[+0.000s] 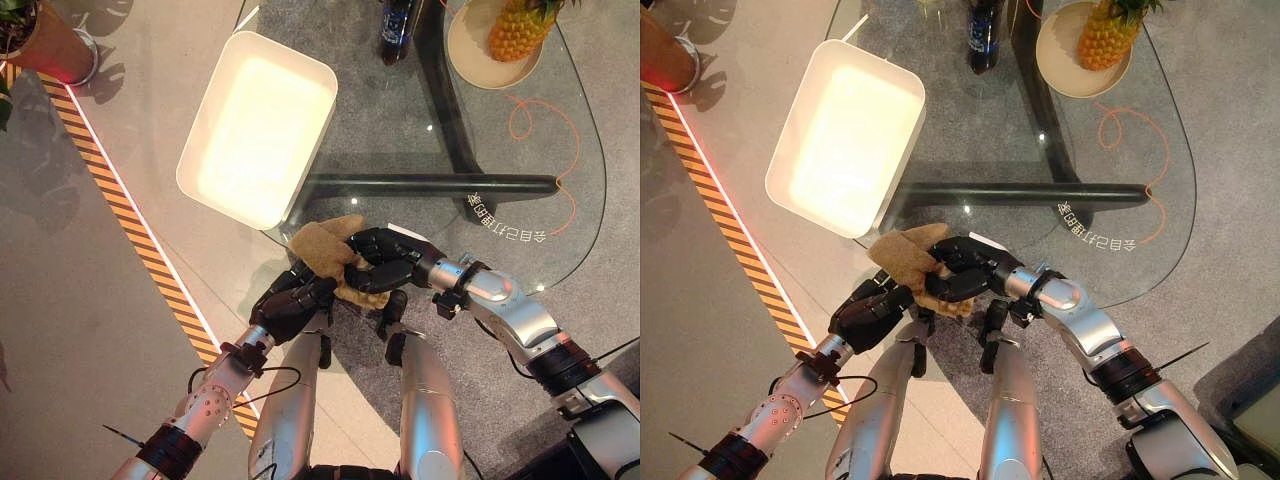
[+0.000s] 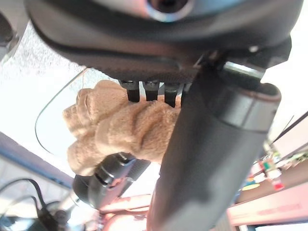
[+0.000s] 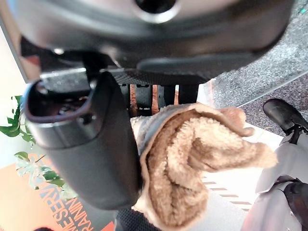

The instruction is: Wipe the table with a cloth and put it in the basket.

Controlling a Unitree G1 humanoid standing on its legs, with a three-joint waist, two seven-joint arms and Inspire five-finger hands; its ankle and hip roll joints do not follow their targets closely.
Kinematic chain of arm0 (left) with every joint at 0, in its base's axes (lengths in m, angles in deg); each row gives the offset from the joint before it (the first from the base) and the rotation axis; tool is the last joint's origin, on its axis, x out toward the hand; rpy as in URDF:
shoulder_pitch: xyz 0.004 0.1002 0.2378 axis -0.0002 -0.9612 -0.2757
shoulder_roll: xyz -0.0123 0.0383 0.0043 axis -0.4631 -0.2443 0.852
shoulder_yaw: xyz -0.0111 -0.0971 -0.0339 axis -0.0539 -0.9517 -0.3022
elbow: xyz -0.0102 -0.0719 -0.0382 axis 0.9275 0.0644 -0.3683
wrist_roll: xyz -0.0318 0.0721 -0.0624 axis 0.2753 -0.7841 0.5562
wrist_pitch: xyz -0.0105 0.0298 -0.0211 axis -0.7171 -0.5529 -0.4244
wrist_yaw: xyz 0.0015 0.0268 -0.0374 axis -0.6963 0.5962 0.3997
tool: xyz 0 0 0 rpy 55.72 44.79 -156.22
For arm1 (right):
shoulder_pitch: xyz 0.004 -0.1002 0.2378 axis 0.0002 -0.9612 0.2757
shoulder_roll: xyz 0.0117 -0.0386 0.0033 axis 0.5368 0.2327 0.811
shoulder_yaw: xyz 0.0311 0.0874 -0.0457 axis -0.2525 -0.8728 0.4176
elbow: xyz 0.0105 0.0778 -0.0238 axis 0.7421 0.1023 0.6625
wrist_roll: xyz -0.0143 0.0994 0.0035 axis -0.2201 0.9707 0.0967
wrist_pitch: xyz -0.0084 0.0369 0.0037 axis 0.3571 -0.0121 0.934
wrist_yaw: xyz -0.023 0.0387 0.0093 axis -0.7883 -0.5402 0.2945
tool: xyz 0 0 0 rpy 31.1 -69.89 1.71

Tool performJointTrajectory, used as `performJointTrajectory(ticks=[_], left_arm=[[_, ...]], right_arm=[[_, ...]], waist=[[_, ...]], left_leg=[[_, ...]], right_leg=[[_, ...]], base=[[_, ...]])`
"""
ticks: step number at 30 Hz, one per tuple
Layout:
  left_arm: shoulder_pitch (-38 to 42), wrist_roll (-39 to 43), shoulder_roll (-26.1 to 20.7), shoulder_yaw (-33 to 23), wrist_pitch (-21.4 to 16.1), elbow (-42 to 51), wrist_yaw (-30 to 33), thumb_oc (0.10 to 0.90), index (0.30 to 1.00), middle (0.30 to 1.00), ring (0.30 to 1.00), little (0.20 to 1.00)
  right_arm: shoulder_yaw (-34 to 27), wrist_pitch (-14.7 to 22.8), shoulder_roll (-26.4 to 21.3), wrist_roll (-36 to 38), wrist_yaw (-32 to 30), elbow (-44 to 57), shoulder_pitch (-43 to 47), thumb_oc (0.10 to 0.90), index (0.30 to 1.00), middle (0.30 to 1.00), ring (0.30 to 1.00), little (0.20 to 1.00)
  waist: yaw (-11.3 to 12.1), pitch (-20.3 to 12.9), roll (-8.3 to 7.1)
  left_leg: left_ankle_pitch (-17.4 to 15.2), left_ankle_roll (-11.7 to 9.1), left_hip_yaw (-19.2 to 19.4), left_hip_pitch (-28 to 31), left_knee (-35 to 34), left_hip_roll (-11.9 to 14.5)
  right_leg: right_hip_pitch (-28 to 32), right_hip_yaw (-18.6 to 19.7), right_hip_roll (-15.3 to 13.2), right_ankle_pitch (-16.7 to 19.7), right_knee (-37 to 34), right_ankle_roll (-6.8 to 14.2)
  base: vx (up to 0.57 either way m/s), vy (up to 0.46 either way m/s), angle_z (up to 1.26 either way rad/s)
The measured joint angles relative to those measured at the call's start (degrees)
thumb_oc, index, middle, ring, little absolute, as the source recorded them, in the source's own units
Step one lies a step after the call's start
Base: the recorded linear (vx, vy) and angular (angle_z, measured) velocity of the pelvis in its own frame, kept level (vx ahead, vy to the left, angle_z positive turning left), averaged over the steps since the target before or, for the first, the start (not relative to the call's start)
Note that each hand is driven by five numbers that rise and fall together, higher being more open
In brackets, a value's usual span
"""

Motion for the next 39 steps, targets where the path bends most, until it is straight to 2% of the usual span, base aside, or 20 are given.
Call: performJointTrajectory(ticks=[5, 14, 18, 22, 23, 24, 25, 26, 27, 39], left_arm=[[-0.8, 3.5, 1.1, 0.0, 0.7, -0.3, 0.0, 0.800, 0.900, 0.900, 0.900, 0.900], [-0.6, 3.7, 2.0, 0.0, 0.2, -0.4, 2.0, 0.800, 0.900, 0.900, 0.900, 0.900], [-0.4, 2.0, 2.8, 0.0, -1.1, -0.1, 5.5, 0.800, 0.900, 0.900, 0.900, 0.900], [1.3, -2.7, 3.6, -0.2, -4.2, 0.7, 9.8, 0.800, 0.900, 0.900, 0.900, 0.900], [1.6, -3.9, 3.5, -0.2, -4.5, 0.7, 11.0, 0.682, 0.799, 0.799, 0.799, 0.782], [1.9, -5.3, 3.3, -0.2, -4.8, 0.8, 12.4, 0.663, 0.782, 0.782, 0.782, 0.763], [2.0, -7.1, 3.5, -0.3, -5.4, 0.9, 13.8, 0.446, 0.596, 0.596, 0.596, 0.546], [2.2, -8.7, 3.6, -0.3, -5.6, 1.3, 15.3, 0.292, 0.465, 0.465, 0.465, 0.392], [2.2, -9.2, 3.6, -0.2, -5.6, 1.8, 16.3, 0.100, 0.300, 0.300, 0.300, 0.200], [2.0, -10.3, 3.5, -0.9, -6.7, 2.5, 19.8, 0.100, 0.300, 0.300, 0.300, 0.200]], right_arm=[[0.0, -0.1, 0.0, -0.7, 1.1, -0.1, 0.1, 0.100, 0.300, 0.300, 0.300, 0.200], [0.4, -1.4, 0.0, -2.6, 2.9, -0.1, 1.0, 0.100, 0.300, 0.300, 0.300, 0.200], [2.1, -2.0, 0.0, -3.8, 3.3, -0.1, 1.2, 0.100, 0.300, 0.300, 0.300, 0.200], [5.3, -2.3, 0.4, -4.0, 7.8, -0.1, 1.0, 0.100, 0.300, 0.300, 0.300, 0.200], [5.4, -2.5, 0.8, -4.0, 7.8, -0.1, 0.9, 0.100, 0.300, 0.300, 0.300, 0.200], [5.6, -2.6, 1.2, -4.3, 7.8, -0.1, 0.6, 0.100, 0.300, 0.300, 0.300, 0.200], [5.7, -2.7, 1.2, -5.0, 7.8, -0.1, 0.5, 0.100, 0.300, 0.300, 0.300, 0.200], [5.8, -2.8, 1.3, -5.6, 7.8, -0.1, 0.4, 0.100, 0.300, 0.300, 0.300, 0.200], [5.8, -2.8, 1.3, -6.0, 7.8, -0.1, 0.4, 0.100, 0.300, 0.300, 0.300, 0.200], [7.8, -2.1, 1.6, -6.2, 8.2, 2.1, -0.1, 0.100, 0.300, 0.300, 0.300, 0.200]], waist=[[0.0, 0.0, -0.29], [0.0, 0.0, -0.46], [0.0, 0.1, -0.62], [0.1, 0.1, -0.77], [0.0, 0.1, -0.81], [0.0, 0.1, -0.81], [0.0, 0.1, -0.81], [0.1, 0.1, -0.82], [0.1, 0.1, -0.82], [0.2, 0.1, -0.86]], left_leg=[[0.0, 0.0, -0.3, -0.1, 0.0, 0.0], [0.1, -0.1, -0.7, -0.4, -0.3, 0.0], [0.1, -0.1, -0.9, -0.8, -0.3, 0.0], [0.2, -0.1, -1.0, -0.8, -0.5, 0.0], [0.2, -0.2, -1.0, -0.8, -0.5, 0.0], [0.3, -0.2, -1.0, -0.8, -0.6, -0.1], [0.4, -0.1, -1.0, -0.8, -0.8, -0.1], [0.5, -0.2, -1.0, -0.9, -0.9, -0.1], [0.5, -0.2, -1.0, -1.0, -0.9, -0.1], [0.5, -0.1, -1.1, -0.7, -0.7, -0.2]], right_leg=[[0.0, -0.1, 0.0, 0.0, -0.1, 0.0], [0.0, -0.7, 0.0, 0.0, -0.6, 0.0], [0.0, -1.3, 0.0, 0.0, -0.7, 0.0], [-0.1, -1.3, 0.0, -0.1, -0.7, 0.0], [-0.1, -1.3, 0.0, -0.1, -0.7, 0.0], [-0.2, -1.3, 0.0, -0.1, -0.7, 0.0], [-0.3, -1.3, 0.0, -0.1, -0.7, 0.0], [-0.4, -1.3, 0.0, -0.1, -0.7, 0.0], [-0.5, -1.3, 0.0, -0.1, -0.7, 0.0], [-0.2, -1.3, -0.1, -0.5, -0.4, 0.1]], base=[[0.00, 0.000, 0.00], [0.00, -0.002, 0.01], [0.00, -0.002, 0.06], [0.00, 0.000, 0.00], [0.00, 0.000, 0.00], [0.00, 0.000, 0.00], [0.00, 0.000, 0.00], [0.00, 0.000, 0.00], [0.00, 0.000, 0.00], [0.02, 0.003, 0.00]])
